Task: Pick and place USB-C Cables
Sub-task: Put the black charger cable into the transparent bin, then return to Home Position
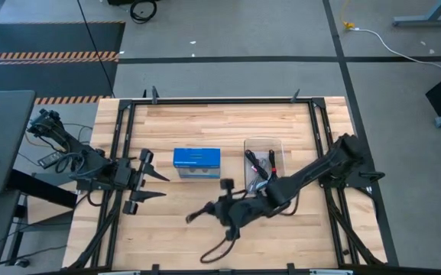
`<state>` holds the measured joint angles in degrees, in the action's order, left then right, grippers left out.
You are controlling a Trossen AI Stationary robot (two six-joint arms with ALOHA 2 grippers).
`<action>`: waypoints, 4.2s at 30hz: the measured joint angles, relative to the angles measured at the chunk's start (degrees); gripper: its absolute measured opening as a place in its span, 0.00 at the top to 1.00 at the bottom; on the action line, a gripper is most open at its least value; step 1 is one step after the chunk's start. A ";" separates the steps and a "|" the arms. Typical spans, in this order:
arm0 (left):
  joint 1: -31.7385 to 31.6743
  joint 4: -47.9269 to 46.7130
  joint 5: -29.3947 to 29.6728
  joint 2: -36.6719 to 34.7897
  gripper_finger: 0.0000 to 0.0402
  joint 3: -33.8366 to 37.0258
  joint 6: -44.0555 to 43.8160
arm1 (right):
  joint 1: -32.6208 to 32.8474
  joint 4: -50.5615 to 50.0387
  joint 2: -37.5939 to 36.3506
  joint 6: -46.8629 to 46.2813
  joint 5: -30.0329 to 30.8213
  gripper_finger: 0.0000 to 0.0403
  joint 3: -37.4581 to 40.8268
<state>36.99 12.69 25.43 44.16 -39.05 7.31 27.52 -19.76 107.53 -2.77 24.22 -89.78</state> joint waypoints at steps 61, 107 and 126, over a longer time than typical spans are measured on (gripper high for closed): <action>0.00 2.29 -2.55 0.00 0.53 0.01 6.86 | -16.21 -52.07 -15.70 -78.26 -13.85 0.62 13.09; 0.00 1.96 -2.53 0.00 0.53 0.00 8.58 | -17.55 -45.64 -16.25 -25.99 -20.71 0.56 12.49; -0.57 -1.87 7.77 -0.04 0.59 0.04 5.49 | -18.61 -38.57 -22.22 -16.48 -13.77 0.67 2.14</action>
<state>36.42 10.81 33.20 44.12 -39.00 12.80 8.91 -58.34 85.31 -19.25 10.45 -87.64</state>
